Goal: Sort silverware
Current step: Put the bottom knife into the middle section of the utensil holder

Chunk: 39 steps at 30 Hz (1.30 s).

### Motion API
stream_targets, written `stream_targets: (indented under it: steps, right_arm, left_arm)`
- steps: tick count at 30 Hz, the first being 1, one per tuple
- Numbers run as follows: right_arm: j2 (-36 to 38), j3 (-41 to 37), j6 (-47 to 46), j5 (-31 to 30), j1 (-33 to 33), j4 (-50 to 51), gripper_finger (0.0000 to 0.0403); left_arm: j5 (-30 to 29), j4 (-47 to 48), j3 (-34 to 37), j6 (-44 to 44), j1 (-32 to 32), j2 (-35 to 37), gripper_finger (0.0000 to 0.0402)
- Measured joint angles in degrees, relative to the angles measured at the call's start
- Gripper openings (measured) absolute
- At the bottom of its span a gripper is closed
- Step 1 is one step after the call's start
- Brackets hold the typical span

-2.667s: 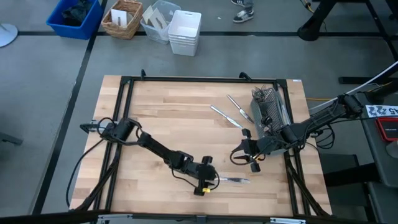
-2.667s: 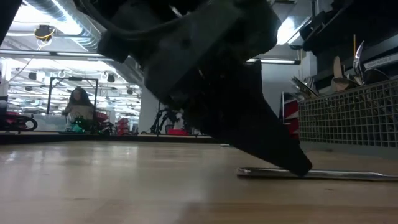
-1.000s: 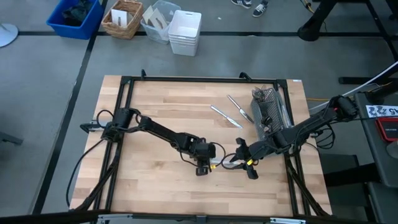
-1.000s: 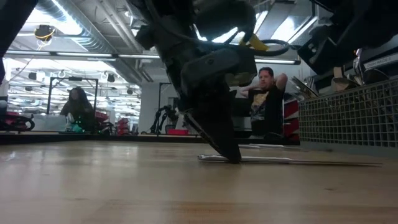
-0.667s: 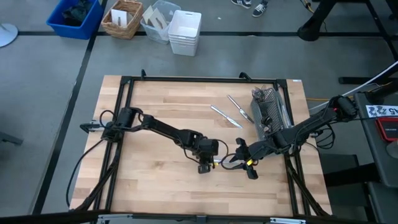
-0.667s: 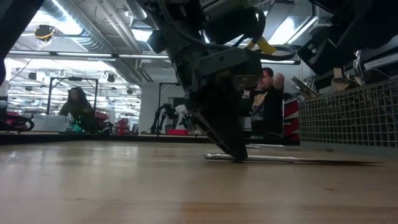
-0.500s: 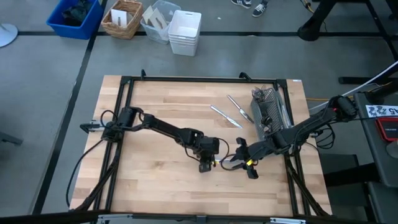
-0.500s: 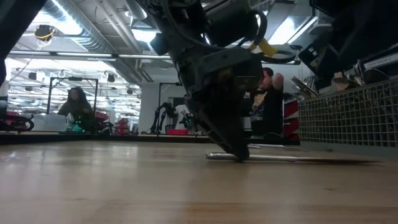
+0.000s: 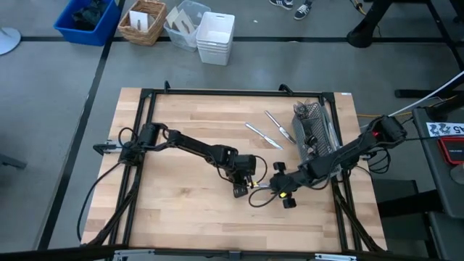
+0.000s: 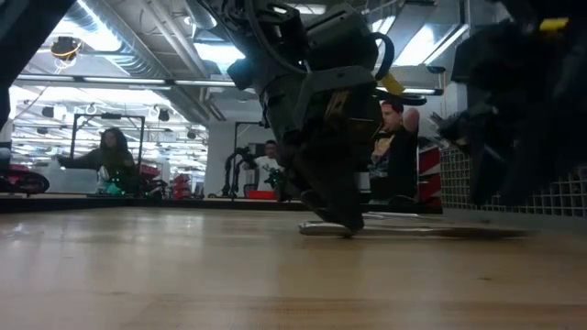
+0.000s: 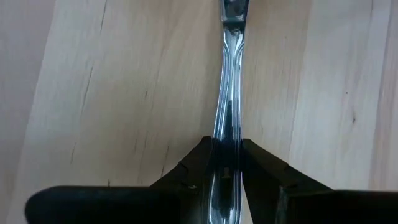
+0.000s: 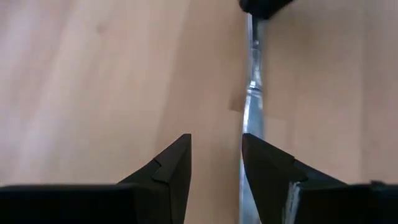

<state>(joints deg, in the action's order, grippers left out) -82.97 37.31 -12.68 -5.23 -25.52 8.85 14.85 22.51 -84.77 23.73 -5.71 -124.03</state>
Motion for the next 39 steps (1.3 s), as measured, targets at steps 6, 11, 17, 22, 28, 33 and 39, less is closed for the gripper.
stream_targets:
  steps: [6, 11, 17, 22, 28, 33, 39]
  right_arm:
    - [-3.72, 0.02, 3.52, -6.05, 0.00, -0.22, 0.0145]
    - [-5.67, 0.02, 4.69, -7.33, 0.04, -0.14, 0.0145]
    - [-7.58, 0.19, 5.57, -8.54, -0.02, -0.34, 0.0143]
    - [-7.90, 0.21, 5.67, -9.27, -0.04, -0.24, 0.0114]
    - [-7.97, 0.17, 5.68, -8.50, -0.07, -0.18, 0.0048]
    - [-8.01, 0.14, 5.59, -8.67, -0.02, -0.14, 0.0008]
    - [-8.03, 0.03, 5.57, -7.84, 0.04, -1.42, 0.0013]
  left_arm:
    - [1.41, 0.15, 0.00, 0.96, 0.30, 0.00, 0.0070]
    - [1.53, 0.15, -0.02, 0.91, 0.28, 0.00, 0.0067]
    - [1.63, 0.12, -0.07, 0.87, 0.26, 0.02, 0.0066]
    - [3.52, 0.17, -0.07, 0.88, 0.22, 0.02, 0.0070]
    - [5.22, 0.10, -0.07, 0.90, 0.19, 0.04, 0.0070]
    - [5.32, -0.06, -0.09, 0.40, 0.18, 0.11, 0.0071]
    - [4.52, -1.83, -0.09, -3.42, 0.19, 0.13, 0.0071]
